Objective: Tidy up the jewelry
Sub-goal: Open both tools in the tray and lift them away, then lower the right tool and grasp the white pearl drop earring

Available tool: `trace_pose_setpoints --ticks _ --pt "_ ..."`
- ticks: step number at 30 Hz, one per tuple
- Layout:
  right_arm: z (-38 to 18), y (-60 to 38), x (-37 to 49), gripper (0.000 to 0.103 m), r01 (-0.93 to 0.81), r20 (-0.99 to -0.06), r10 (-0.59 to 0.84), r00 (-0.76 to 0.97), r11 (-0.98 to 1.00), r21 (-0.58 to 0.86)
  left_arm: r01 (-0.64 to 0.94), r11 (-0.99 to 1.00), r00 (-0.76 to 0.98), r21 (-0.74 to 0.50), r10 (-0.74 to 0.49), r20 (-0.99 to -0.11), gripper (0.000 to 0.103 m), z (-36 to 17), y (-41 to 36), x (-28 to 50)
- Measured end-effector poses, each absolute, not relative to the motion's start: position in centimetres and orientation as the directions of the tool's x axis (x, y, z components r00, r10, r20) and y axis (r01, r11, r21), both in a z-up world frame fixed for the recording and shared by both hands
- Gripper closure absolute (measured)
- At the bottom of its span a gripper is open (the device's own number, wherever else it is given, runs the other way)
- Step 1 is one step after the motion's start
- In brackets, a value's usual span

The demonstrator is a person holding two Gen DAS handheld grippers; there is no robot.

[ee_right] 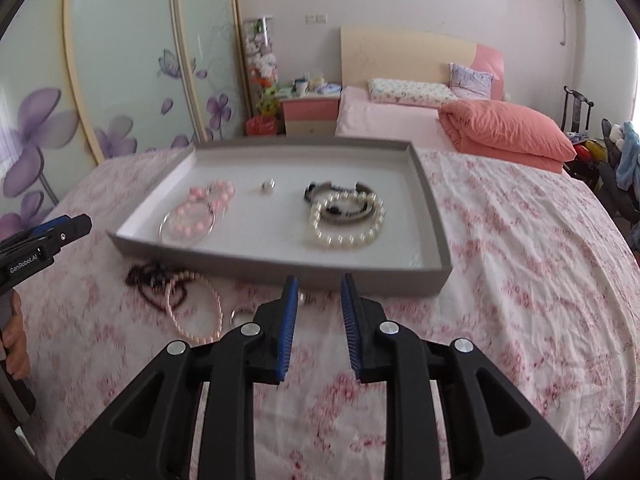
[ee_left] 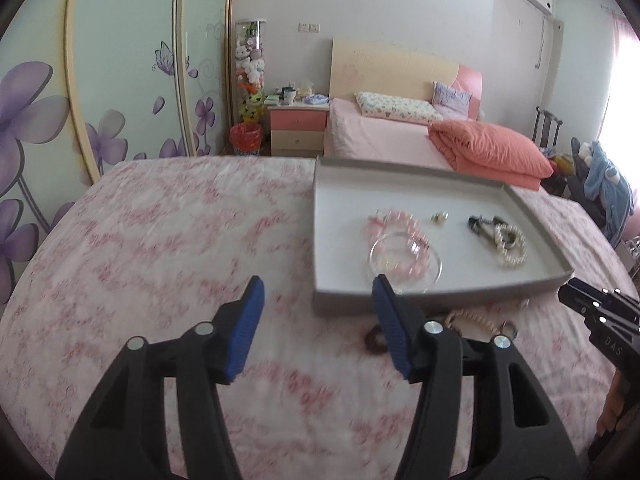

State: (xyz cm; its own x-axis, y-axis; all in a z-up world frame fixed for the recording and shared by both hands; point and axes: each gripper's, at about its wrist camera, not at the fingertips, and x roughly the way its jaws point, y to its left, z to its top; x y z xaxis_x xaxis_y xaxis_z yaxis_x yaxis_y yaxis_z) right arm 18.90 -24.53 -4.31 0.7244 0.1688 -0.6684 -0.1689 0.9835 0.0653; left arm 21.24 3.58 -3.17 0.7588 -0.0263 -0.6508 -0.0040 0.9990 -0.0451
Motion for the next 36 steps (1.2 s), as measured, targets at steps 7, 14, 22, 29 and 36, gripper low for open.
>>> trace_pose_setpoints --ticks 7,14,22,29,36 --pt "-6.2 -23.4 18.7 0.079 -0.196 -0.728 0.19 0.659 0.978 0.078 -0.031 1.0 0.739 -0.005 0.019 -0.673 0.037 -5.0 4.5 20.4" --pt "-6.8 -23.0 19.8 0.079 -0.187 -0.75 0.184 0.635 0.979 0.082 -0.031 0.999 0.717 -0.006 0.019 -0.697 0.037 -6.0 4.7 20.7" --pt "-7.3 -23.1 21.6 0.079 -0.149 -0.769 0.182 0.613 0.982 0.113 -0.043 0.999 0.7 -0.003 0.028 -0.713 0.032 -6.3 4.7 21.1" --pt "-7.3 -22.4 22.5 0.065 -0.139 -0.772 0.154 0.617 0.987 0.086 -0.053 0.998 0.686 0.013 0.046 -0.726 0.028 -6.5 4.5 21.4" --pt "-7.3 -22.0 22.3 0.066 -0.119 -0.778 0.116 0.617 0.991 0.054 -0.055 0.998 0.682 0.029 0.058 -0.729 0.026 -6.5 4.2 21.4"
